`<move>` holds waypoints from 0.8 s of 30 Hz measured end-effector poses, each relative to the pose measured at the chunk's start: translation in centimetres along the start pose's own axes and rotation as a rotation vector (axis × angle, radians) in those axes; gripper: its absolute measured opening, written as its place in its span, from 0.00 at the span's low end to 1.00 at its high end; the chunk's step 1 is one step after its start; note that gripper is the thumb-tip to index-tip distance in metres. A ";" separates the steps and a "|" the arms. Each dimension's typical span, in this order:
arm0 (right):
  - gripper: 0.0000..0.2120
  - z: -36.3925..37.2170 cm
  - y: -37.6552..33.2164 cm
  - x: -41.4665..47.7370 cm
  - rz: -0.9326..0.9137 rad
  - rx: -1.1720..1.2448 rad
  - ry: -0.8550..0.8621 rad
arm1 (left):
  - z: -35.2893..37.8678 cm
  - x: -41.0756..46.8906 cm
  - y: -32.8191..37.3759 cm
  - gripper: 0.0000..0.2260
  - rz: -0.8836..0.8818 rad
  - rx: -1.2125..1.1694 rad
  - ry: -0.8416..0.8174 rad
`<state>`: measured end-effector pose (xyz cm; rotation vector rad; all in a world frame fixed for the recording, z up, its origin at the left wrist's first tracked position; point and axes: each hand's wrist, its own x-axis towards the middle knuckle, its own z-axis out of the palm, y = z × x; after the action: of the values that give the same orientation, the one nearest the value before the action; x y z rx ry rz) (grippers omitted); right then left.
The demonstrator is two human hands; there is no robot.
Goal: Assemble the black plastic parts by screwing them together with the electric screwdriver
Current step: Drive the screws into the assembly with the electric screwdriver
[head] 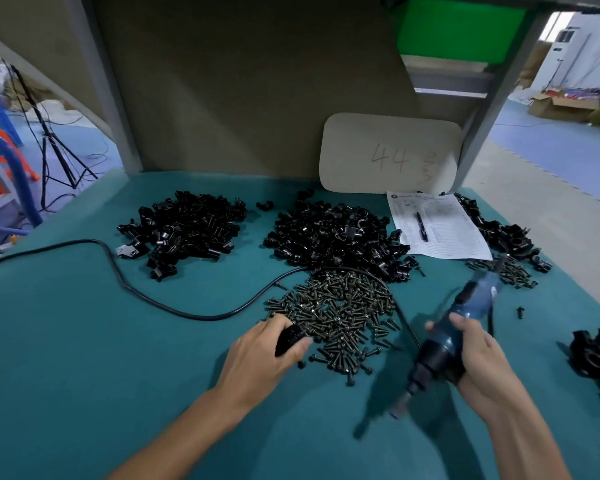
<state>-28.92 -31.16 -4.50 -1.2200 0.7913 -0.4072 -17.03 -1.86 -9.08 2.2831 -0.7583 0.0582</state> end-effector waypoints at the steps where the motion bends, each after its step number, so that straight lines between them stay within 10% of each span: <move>1: 0.11 1.0 0.1 0.0 -0.002 0.103 -0.010 | -0.1 0.2 0.1 0.16 0.012 0.025 -0.021; 16: 0.34 5.0 3.0 0.8 0.094 0.604 -0.228 | -0.5 0.8 0.6 0.19 0.197 0.297 -0.171; 24: 0.22 5.4 3.0 0.2 0.100 0.628 -0.241 | -0.4 0.7 0.6 0.19 0.221 0.283 -0.151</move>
<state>-25.26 -26.66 -6.67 -0.6229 0.4596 -0.3788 -16.68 -2.27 -8.26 2.4791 -1.1418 0.1018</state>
